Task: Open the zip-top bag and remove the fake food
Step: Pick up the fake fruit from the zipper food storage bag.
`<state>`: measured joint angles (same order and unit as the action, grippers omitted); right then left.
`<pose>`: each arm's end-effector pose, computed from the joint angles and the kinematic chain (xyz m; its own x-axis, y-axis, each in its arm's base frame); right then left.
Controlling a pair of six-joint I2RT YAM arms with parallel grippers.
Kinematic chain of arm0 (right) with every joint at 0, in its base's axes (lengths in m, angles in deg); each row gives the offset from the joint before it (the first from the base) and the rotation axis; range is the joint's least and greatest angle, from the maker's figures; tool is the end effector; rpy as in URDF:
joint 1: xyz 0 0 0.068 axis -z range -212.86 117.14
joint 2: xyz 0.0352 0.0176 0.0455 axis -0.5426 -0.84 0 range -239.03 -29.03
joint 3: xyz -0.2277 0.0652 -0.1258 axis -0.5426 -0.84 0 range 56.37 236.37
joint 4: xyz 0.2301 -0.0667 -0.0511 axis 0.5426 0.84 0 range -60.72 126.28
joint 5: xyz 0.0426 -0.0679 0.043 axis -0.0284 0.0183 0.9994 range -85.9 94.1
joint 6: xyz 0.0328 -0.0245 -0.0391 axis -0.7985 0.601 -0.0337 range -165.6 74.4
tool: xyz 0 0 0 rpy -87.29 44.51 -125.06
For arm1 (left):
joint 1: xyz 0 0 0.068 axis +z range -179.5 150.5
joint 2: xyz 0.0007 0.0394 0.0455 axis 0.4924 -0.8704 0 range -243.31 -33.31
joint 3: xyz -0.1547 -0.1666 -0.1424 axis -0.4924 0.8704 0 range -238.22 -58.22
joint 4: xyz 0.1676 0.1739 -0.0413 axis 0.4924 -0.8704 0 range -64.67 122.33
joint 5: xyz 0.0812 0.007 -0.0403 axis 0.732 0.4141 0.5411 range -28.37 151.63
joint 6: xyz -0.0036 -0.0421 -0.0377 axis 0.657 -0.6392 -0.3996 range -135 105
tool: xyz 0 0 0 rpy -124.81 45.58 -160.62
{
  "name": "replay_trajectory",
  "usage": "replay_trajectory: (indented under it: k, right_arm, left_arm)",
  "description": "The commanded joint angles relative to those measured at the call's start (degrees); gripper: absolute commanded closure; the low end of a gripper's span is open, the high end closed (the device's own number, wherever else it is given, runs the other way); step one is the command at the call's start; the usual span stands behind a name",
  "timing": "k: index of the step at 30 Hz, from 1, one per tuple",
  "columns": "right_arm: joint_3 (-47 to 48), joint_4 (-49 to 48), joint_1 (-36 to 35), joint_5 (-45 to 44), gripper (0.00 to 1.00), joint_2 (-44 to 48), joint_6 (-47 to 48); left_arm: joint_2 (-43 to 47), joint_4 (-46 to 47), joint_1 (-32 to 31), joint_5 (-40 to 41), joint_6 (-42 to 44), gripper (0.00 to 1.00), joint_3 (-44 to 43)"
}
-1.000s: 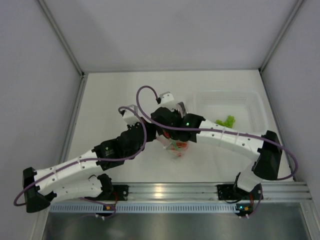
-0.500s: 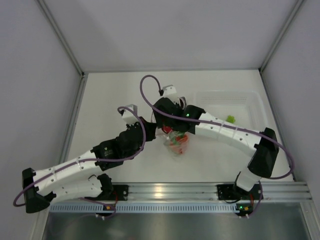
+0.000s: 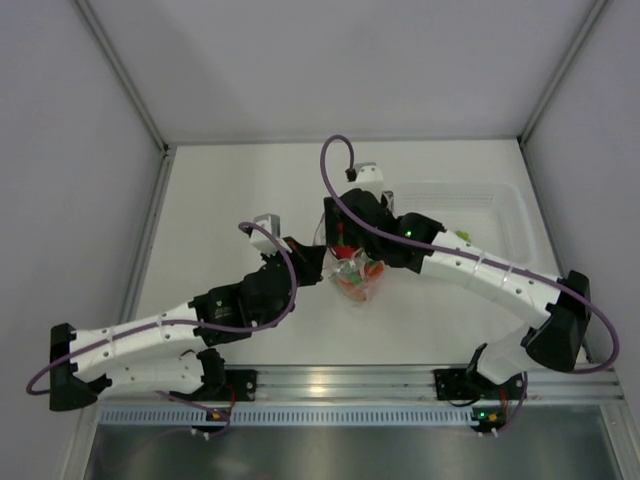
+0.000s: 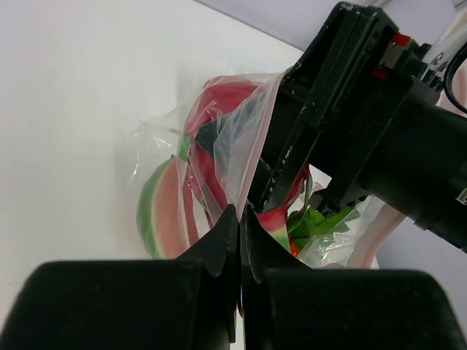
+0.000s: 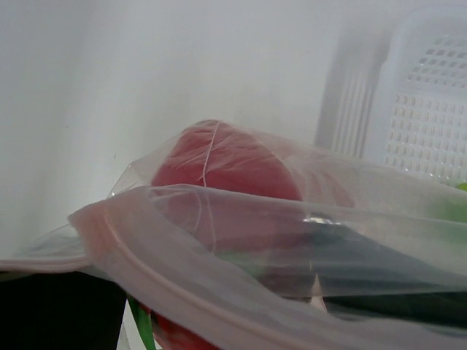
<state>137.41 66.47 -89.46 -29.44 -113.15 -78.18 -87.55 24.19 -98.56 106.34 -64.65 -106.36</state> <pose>0.1863 0.2429 0.3499 -0.5495 -0.0181 -0.8353 -0.1991 0.9738 0.1099 0.0975 -0.1768 0.3344 -0.3770 -0.5301 -0.7595 0.2050 0.7519 -0.6266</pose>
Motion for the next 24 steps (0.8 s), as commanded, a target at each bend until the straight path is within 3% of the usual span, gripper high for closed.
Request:
replay_trajectory:
  k: [1, 5, 9, 24]
  right_arm:
    - [0.18, -8.19, 2.37, -4.96, 0.96, -0.78, -3.72]
    - [-3.07, -9.76, 4.12, -2.86, 0.96, 0.26, -4.95]
    - [-6.15, -11.17, 6.06, -1.88, 0.96, 2.03, -5.57]
    - [5.09, -5.46, 2.11, -4.42, 0.98, -9.31, -5.83]
  left_arm:
    - [0.97, 0.06, -4.84, 9.04, -0.53, 1.0, -1.08]
    - [5.1, -0.29, -7.49, 15.57, -2.64, 1.0, 2.87]
    - [7.92, -0.12, -7.5, 15.94, -3.79, 1.0, 6.21]
    - [-5.87, 0.14, -7.58, 17.34, -0.27, 1.0, -5.11]
